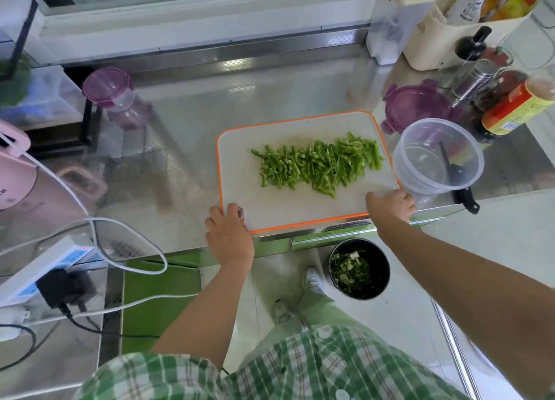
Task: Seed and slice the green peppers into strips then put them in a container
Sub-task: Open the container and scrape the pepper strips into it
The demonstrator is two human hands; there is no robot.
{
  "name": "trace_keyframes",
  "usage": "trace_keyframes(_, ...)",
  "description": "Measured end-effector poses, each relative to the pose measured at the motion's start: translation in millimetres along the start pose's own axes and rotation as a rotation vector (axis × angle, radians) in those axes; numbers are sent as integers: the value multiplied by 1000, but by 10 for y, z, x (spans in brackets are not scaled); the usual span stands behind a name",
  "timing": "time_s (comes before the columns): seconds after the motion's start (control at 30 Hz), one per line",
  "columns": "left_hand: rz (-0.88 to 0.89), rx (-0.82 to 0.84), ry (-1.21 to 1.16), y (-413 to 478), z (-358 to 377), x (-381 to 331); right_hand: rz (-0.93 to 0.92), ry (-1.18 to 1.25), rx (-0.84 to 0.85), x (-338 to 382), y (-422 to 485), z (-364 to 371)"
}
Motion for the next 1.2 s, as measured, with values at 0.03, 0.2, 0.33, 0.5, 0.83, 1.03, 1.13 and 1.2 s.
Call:
trace_keyframes(0.03, 17, -6, 22, -11, 5, 5, -1, 3, 0, -2, -19, 9)
trace_keyframes(0.2, -28, 34, 72, -28, -13, 121, -1, 1, -43, -44, -123, 43)
trace_keyframes(0.33, -85, 31, 123, -126, -31, 295, 2, -1, -72, -103, -255, 124)
trace_keyframes(0.5, -151, 19, 104, -232, -86, 484, 13, 21, -83, -214, -403, 221)
trace_keyframes(0.83, -989, 36, -1056, -715, 350, 380, 165, 420, 301, -542, -368, 434)
trace_keyframes(1.03, -989, 200, -1733, -824, 513, -452, 223, 519, 525, -714, -512, 669)
trace_keyframes(1.13, -1043, 150, -1702, -861, 516, -429, 266, 569, 666, -784, -598, 750)
trace_keyframes(1.2, -1089, 171, -1644, -903, 519, -383, 260, 567, 708, -783, -624, 742)
Point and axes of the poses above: each hand's wrist, its own y-axis towards the middle knuckle, its own z-axis out of the palm, x = y × z, the point moved 6 cm from there along y, towards the middle knuckle, and after that the axes turned 12 degrees about z, right-handed, at the moved point
